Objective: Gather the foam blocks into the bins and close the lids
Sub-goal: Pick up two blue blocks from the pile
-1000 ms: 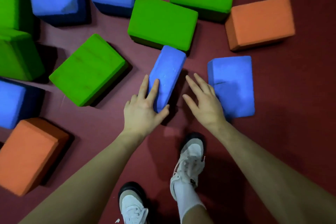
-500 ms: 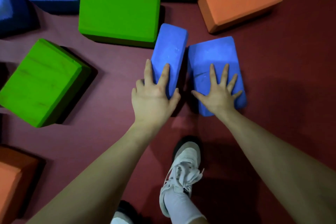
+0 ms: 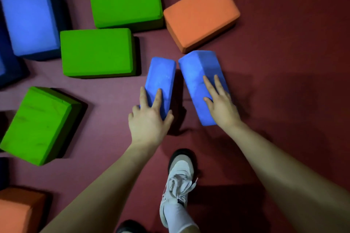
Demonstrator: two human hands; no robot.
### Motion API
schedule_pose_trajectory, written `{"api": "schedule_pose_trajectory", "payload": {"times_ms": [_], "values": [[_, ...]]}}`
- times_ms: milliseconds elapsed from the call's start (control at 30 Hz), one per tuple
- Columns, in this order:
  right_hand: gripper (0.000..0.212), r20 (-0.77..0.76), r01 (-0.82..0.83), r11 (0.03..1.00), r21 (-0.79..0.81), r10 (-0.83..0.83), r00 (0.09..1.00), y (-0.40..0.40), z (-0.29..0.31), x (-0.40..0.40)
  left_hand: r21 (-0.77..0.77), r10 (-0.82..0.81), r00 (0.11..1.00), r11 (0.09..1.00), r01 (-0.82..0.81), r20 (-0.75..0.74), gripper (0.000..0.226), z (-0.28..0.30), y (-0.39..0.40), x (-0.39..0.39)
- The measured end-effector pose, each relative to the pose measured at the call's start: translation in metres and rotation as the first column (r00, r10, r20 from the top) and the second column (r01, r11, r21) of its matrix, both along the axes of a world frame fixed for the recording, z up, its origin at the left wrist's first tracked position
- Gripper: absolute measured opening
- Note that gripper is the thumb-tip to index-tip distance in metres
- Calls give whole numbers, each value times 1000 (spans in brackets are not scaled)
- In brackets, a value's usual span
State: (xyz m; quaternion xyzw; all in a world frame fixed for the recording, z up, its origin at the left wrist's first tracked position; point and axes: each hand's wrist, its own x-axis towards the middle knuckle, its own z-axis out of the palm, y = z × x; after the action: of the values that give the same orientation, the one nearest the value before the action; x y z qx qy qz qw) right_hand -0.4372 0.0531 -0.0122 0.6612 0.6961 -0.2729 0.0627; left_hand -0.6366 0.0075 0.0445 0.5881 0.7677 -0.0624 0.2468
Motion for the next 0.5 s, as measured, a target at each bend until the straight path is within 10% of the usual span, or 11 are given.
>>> {"api": "schedule_pose_trajectory", "payload": {"times_ms": [100, 267, 500], "values": [[66, 71, -1, 1000, 5, 1, 997, 1, 6, 10, -4, -56, 998, 998, 56, 21, 68, -1, 10, 13], [122, 181, 60, 996, -64, -48, 982, -2, 1, 5, -2, -97, 995, 995, 97, -5, 68, -4, 17, 16], [83, 220, -11, 999, 46, 1, 975, -15, 33, -2, -7, -86, 996, 996, 86, -19, 67, 22, 1, 0]]}}
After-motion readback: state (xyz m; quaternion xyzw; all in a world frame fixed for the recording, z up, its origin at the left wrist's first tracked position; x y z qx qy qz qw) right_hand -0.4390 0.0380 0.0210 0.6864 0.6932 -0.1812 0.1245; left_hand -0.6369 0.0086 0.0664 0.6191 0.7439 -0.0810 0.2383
